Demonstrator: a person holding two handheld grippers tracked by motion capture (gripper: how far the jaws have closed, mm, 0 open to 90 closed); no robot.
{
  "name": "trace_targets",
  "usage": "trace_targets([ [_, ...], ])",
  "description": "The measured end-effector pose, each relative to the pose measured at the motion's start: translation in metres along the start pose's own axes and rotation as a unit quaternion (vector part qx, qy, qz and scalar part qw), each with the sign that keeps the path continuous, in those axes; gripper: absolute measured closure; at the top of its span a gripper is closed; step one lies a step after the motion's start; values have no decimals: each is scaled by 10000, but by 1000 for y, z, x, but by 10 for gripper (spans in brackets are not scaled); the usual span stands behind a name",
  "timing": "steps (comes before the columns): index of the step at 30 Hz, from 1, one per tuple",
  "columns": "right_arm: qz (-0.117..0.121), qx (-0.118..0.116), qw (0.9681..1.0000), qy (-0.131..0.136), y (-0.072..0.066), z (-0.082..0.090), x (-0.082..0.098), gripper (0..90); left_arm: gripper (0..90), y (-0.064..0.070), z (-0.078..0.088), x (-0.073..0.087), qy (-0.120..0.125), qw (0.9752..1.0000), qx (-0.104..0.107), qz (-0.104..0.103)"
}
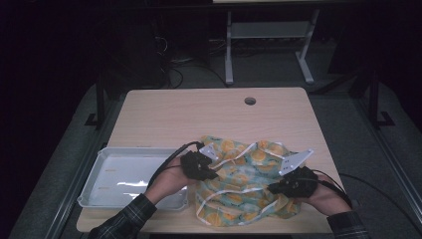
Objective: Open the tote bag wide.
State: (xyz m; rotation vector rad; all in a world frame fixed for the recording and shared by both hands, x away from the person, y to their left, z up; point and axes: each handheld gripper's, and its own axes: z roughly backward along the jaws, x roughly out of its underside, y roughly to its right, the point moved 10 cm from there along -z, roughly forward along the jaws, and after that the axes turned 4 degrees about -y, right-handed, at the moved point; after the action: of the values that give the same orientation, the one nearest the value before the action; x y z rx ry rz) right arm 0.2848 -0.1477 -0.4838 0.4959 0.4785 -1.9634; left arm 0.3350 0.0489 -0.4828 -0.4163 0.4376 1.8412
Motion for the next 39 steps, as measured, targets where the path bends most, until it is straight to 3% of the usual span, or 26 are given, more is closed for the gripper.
trace_targets([
  [9,74,-9,10000,57,-8,5,1,889,863,-9,18,-23,493,9986,67,186],
  [13,105,38,9999,78,-5,7,-1,890,820,-10,19,-28,536,9984,65,139],
  [17,145,42,9999,81,-4,6,-3,890,718,-9,16,-33,505,9987,10,17],
  [20,135,31,9999,77,-4,5,-3,890,728,-9,10,-34,390,9992,-8,-35],
  [23,133,10,9999,76,-4,5,-4,890,868,-10,8,-36,374,9993,45,-50],
  [27,182,-5,9998,27,-5,4,-3,891,895,-13,12,-43,488,9987,139,65],
  [31,136,-80,9999,1,-9,2,1,892,898,-25,16,-50,688,9971,118,310],
  [35,127,-136,9998,-81,-11,-1,9,894,899,-41,14,-55,739,9961,59,482],
  [38,79,-188,9997,-102,-14,-2,14,896,899,-44,11,-56,772,9950,89,632],
  [39,78,-194,9997,-99,-14,-2,15,897,899,-46,10,-53,696,9958,65,586],
])
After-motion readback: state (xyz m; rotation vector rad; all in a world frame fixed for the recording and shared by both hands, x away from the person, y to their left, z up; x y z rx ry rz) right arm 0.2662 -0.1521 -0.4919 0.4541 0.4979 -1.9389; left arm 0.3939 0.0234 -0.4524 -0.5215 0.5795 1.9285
